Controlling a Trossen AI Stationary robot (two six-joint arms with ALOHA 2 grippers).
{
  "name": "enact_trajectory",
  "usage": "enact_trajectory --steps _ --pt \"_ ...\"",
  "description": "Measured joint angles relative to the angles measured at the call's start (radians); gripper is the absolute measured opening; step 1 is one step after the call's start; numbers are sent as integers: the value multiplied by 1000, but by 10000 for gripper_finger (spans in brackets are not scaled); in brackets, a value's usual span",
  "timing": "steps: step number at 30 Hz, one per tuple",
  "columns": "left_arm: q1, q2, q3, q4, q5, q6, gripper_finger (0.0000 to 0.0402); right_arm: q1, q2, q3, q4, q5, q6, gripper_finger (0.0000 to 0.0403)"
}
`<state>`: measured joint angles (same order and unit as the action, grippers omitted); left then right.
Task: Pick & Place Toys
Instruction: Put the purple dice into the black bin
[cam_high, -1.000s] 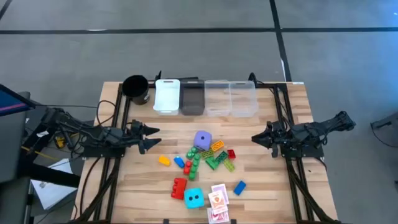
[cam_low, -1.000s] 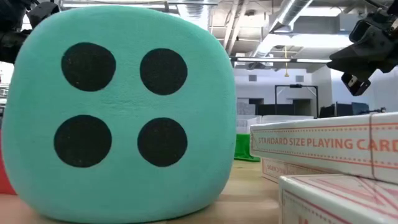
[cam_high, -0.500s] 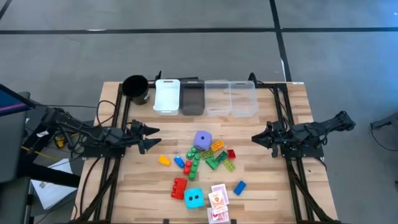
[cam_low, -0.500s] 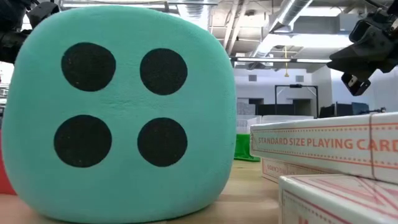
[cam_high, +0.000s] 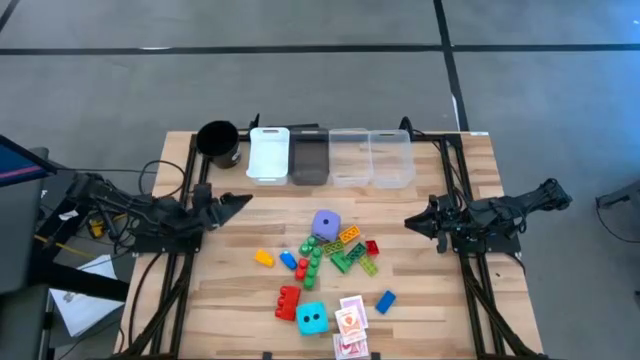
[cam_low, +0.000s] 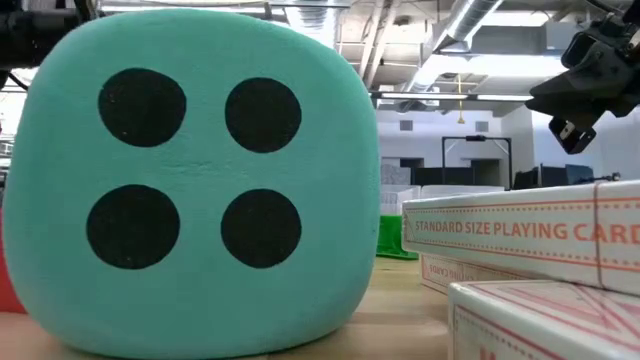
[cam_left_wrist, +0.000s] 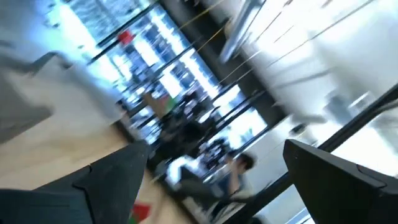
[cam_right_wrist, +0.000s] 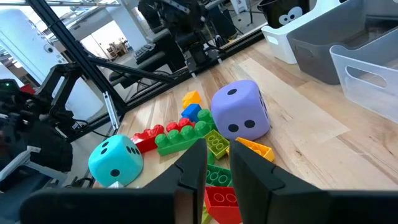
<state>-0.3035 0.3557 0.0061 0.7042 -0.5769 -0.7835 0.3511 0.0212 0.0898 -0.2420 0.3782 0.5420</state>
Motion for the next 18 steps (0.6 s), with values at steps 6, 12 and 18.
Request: enact_trajectory --steps 6,12,18 --pt "0 0 0 151 -3 45 370 0 0 -1 11 45 2 66" --pt "0 0 0 160 -56 28 370 -3 0 -5 100 83 354 66" --pt "0 1 0 144 -60 -68 370 -22 0 -4 120 191 604 66"
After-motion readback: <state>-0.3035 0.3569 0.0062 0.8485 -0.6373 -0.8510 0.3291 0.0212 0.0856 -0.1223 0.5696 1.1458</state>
